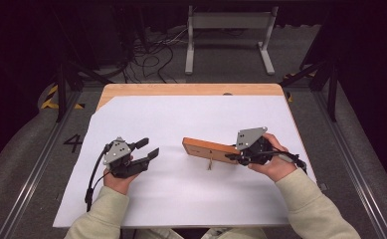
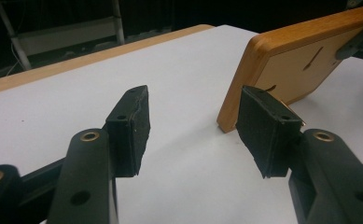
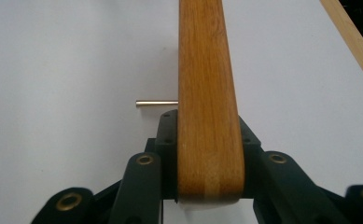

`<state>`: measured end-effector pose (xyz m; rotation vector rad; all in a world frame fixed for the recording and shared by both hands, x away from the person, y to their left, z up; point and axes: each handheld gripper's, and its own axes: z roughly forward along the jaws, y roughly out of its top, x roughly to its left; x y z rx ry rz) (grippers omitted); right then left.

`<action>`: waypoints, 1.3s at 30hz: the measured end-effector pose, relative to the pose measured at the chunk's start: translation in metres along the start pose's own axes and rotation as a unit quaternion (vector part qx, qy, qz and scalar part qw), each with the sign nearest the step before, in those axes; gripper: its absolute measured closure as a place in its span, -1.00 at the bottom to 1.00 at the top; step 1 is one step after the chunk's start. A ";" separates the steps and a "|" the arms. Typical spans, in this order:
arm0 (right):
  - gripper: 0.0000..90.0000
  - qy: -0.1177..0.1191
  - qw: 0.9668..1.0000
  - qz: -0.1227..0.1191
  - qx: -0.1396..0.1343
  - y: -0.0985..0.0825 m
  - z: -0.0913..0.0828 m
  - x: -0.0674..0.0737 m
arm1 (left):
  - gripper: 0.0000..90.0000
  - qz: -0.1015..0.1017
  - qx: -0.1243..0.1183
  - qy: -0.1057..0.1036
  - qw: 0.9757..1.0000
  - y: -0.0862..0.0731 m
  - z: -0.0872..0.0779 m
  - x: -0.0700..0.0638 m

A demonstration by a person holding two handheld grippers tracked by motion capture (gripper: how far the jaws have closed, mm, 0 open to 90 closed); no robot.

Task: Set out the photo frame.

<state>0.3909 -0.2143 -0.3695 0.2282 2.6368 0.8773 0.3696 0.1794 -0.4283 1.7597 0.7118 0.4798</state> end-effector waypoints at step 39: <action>0.19 -0.007 0.990 0.112 -0.084 -0.045 -0.047 0.021 | -0.14 0.007 0.055 0.034 0.998 -0.001 -0.015 0.003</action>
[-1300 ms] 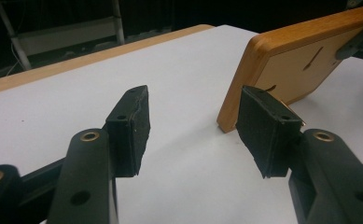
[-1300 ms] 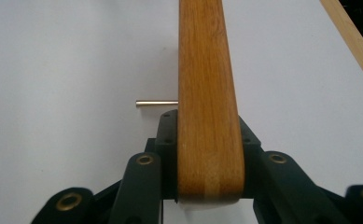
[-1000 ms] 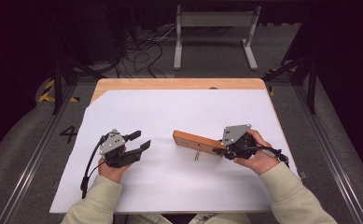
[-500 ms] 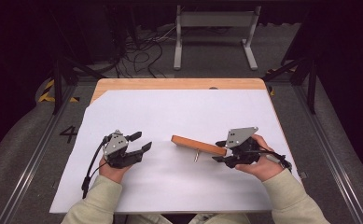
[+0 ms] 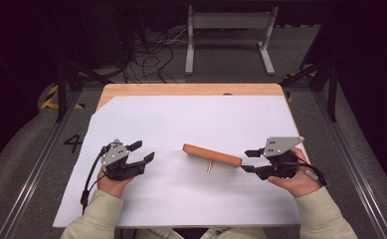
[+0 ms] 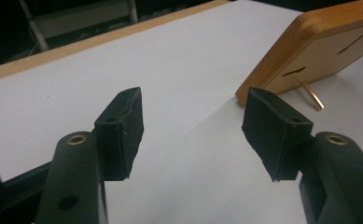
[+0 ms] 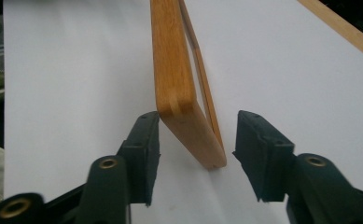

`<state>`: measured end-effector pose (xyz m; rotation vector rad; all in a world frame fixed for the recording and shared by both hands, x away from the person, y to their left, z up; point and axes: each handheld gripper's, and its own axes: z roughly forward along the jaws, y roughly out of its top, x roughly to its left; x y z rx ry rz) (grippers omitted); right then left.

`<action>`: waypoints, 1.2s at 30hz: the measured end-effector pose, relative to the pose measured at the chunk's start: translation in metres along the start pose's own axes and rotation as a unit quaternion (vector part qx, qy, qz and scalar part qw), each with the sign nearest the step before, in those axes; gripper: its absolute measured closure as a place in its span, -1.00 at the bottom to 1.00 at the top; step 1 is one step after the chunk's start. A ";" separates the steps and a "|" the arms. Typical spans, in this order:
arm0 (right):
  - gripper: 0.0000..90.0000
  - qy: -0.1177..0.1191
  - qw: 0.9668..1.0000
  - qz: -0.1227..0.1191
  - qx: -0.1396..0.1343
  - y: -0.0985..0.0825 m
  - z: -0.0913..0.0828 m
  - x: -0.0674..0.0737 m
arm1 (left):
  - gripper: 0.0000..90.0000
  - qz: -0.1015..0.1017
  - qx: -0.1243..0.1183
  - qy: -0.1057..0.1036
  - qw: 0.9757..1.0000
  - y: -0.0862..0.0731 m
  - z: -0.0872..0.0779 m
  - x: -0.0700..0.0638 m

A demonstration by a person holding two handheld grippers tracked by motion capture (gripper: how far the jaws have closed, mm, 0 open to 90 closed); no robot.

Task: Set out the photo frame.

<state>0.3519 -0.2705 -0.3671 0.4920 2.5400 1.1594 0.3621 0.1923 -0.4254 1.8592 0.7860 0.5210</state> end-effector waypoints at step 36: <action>0.94 -0.112 0.986 0.120 -0.031 -0.030 0.011 -0.030 | -0.26 -0.008 0.013 0.005 1.000 -0.003 -0.003 0.008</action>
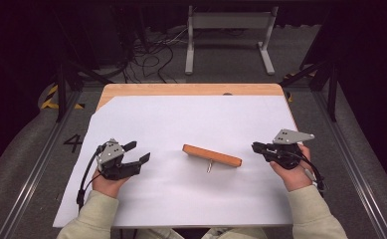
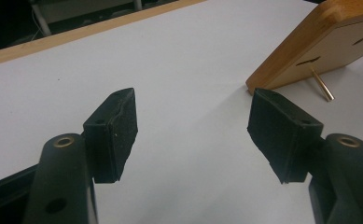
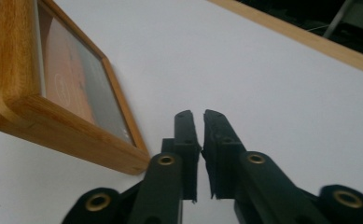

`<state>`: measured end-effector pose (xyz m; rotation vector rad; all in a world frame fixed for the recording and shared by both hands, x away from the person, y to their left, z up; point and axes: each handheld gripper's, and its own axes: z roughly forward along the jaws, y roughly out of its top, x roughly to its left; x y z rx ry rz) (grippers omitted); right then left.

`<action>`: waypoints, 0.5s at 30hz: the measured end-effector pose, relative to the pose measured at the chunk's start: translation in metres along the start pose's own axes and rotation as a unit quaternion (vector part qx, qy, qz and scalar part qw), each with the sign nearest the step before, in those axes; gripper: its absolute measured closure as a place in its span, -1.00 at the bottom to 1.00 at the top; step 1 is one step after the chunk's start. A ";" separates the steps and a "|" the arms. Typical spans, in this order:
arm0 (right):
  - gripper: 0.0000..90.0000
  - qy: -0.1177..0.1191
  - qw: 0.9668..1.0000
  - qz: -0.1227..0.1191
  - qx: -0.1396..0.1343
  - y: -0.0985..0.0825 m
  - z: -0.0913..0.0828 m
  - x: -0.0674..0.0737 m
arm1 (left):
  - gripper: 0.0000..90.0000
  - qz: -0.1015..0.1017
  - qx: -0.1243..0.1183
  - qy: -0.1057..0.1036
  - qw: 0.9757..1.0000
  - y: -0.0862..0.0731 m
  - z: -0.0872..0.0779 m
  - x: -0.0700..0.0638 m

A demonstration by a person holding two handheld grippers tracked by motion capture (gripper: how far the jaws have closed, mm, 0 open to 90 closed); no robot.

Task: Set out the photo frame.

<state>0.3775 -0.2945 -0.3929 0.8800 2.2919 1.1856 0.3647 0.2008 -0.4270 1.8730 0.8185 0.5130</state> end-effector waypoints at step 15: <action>1.00 0.028 0.998 -0.018 0.058 -0.007 0.038 0.009 | -0.26 0.001 0.004 0.001 1.000 -0.001 0.001 0.000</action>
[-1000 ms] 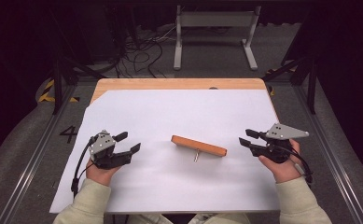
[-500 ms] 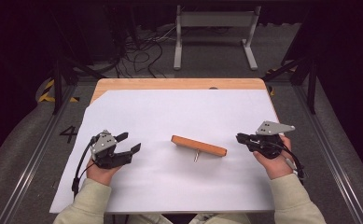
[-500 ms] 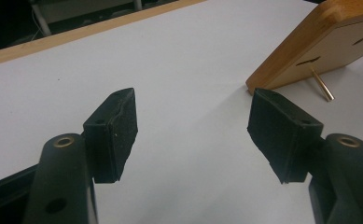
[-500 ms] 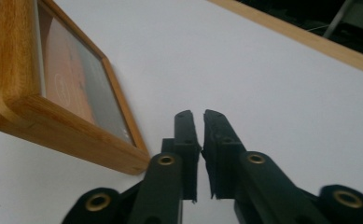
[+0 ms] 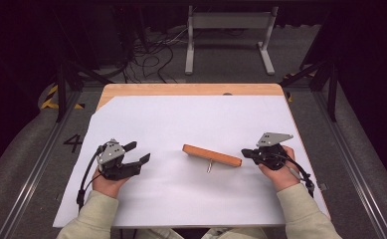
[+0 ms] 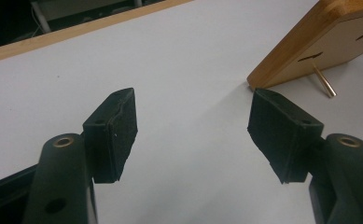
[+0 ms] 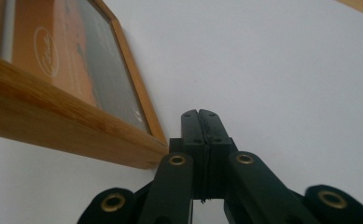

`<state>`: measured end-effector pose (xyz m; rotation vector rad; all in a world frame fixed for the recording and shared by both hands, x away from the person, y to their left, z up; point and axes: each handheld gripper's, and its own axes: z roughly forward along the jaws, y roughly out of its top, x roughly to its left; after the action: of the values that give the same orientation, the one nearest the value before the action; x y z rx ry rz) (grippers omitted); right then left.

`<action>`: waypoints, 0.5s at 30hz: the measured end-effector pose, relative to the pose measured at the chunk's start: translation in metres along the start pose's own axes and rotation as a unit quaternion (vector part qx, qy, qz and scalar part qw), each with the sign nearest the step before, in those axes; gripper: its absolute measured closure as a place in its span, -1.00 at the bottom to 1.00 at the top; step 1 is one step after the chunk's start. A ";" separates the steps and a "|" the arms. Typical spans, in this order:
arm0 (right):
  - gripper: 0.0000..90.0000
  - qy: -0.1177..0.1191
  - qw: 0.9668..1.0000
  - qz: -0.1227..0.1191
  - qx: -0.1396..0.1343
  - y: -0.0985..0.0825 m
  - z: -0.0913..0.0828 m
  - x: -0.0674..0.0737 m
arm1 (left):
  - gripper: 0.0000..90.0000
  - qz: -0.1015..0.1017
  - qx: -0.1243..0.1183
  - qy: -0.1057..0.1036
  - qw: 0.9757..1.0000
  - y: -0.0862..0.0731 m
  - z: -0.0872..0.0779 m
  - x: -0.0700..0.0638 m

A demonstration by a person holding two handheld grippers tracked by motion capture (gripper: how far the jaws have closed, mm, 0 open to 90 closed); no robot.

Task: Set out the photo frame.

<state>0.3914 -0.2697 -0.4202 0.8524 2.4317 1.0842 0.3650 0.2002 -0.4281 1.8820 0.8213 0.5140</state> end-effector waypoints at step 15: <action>1.00 0.015 0.999 -0.016 0.042 -0.008 0.018 0.007 | -0.27 0.004 0.005 0.002 1.000 0.000 0.001 0.000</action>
<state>0.3921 -0.2591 -0.4383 0.8259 2.5223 0.9964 0.3653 0.1993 -0.4288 1.8952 0.8214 0.5194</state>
